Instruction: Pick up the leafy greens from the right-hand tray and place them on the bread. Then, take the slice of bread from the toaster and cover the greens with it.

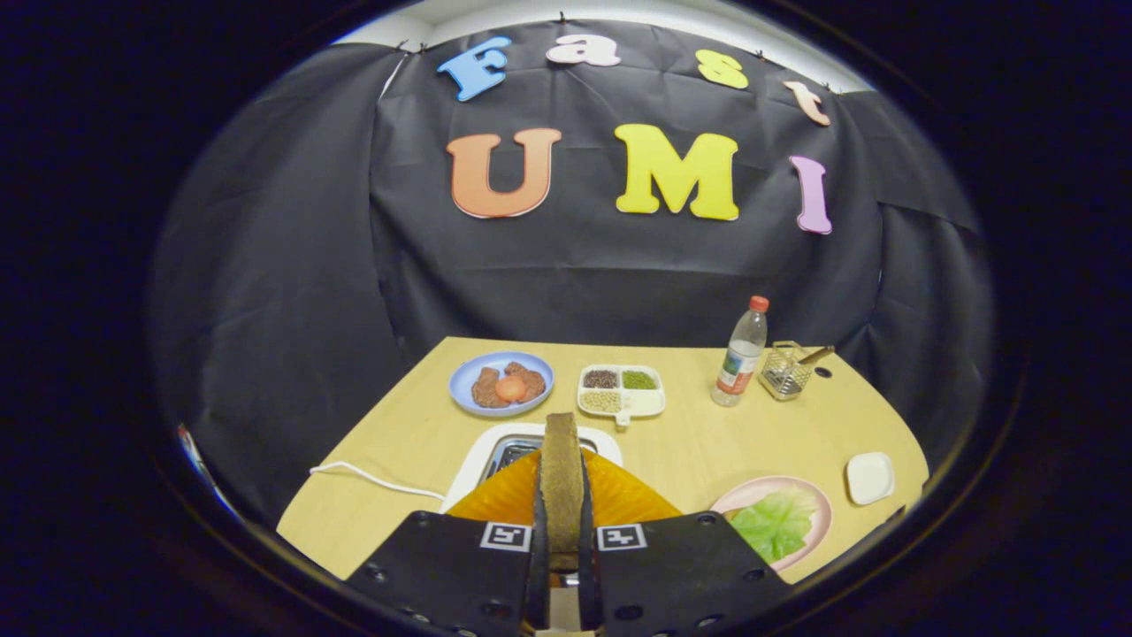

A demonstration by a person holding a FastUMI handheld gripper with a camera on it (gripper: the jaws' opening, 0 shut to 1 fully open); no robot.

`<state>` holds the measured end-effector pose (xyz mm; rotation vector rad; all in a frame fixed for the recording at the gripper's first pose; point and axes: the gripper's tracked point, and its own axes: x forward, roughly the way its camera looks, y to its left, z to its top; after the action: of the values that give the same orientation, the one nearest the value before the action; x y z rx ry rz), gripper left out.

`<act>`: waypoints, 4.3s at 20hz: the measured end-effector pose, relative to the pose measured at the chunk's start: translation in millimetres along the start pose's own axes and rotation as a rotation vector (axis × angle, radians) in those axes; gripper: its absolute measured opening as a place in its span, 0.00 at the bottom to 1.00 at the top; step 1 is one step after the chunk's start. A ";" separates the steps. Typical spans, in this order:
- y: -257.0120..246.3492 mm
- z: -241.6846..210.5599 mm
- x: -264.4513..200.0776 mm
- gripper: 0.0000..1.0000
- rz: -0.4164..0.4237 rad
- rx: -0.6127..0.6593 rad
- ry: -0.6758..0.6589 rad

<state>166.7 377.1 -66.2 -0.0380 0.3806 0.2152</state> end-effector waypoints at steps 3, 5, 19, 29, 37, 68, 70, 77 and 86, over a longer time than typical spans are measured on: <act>0.9 25.3 -22.6 0.12 0.030 0.015 -0.045; -5.9 41.3 -40.4 0.12 0.051 0.053 -0.057; -161.2 36.8 -56.8 0.12 -0.102 0.071 -0.141; -203.2 -59.7 -2.0 0.12 -0.115 0.164 0.000; -223.6 -112.4 18.3 0.12 -0.040 0.270 0.071; -310.6 -134.3 1.5 0.93 -0.174 0.046 -0.053; -308.8 -111.7 -19.9 0.94 -0.185 0.020 -0.119; -275.4 -43.3 -121.1 0.94 -0.161 -0.018 -0.330; -242.8 -14.4 -239.9 0.94 -0.149 -0.062 -0.451</act>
<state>-3.5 90.6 9.0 -0.0769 -0.0790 0.0838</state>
